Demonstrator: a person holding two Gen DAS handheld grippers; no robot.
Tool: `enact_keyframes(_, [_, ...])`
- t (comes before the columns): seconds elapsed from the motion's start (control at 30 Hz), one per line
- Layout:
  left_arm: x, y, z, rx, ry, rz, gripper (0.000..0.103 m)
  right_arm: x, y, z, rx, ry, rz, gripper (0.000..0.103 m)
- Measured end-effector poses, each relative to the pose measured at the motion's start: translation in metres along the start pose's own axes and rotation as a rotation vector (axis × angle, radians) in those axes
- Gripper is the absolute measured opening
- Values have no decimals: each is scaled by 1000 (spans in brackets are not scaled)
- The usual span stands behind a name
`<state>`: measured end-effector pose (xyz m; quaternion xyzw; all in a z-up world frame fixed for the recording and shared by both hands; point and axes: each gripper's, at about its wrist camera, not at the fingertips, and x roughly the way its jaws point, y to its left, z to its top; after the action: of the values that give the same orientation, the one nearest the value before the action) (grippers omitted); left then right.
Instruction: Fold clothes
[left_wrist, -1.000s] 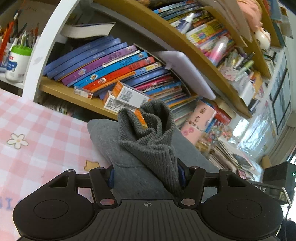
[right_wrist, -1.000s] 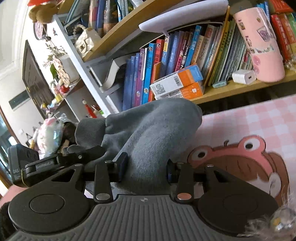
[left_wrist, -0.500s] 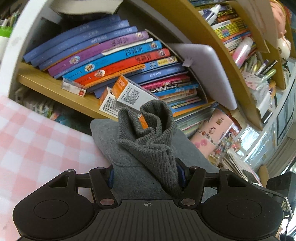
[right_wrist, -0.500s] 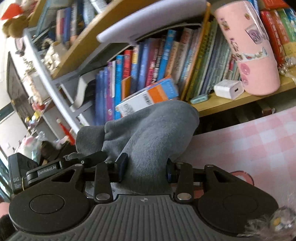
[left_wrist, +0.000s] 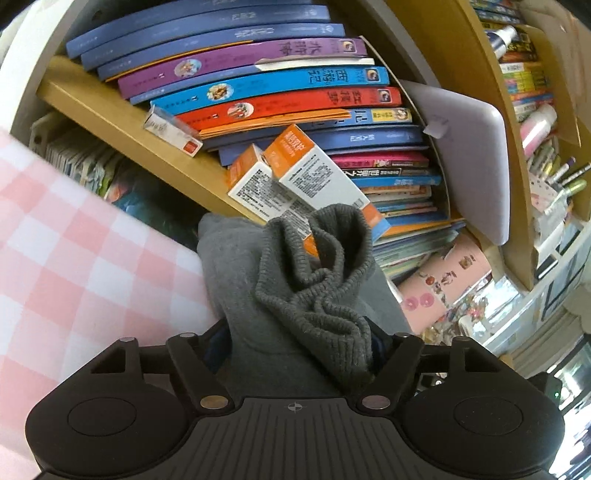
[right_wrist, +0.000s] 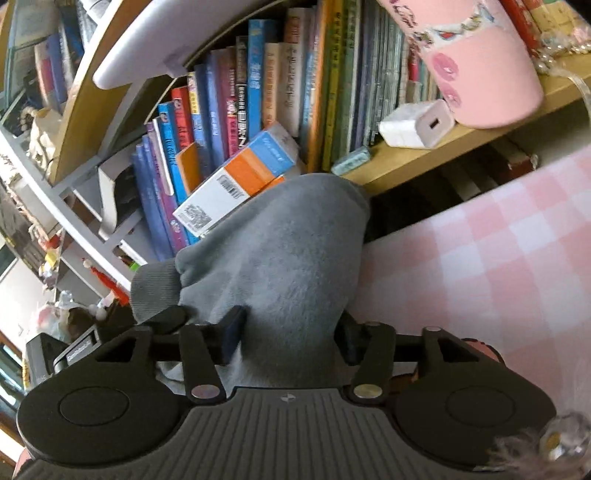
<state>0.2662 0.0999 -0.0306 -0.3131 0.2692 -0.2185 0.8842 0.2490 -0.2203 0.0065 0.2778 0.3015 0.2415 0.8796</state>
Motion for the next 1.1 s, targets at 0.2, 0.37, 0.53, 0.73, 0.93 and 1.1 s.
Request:
enact_keyframes(0.2, [-10,-5,-3,48,-7,43,88,-4,3,-8,-39,2,-14,79])
enact_keyframes(0.37, [-39,-12,-11,78,-82,70,90,-21,8,-21,-44,-13,-13,81])
enact_keyframes(0.53, [-78,-16,-26,47,-162,95,93,-52,12,-40,-24,-45,-13,81])
enact_keyframes(0.73, [-118,-32,-56,59,-194,148,95,-91,27,-71,-39,-62,-17,81])
enact_keyframes(0.93, [-143,-68,-89,193,-207,293,96,-125,66,-106,-205,-101,-70,81])
enact_keyframes(1.1, [-159,-96,-113,331,-242,397,99,-139,95,-137,-382,-135,-193,85])
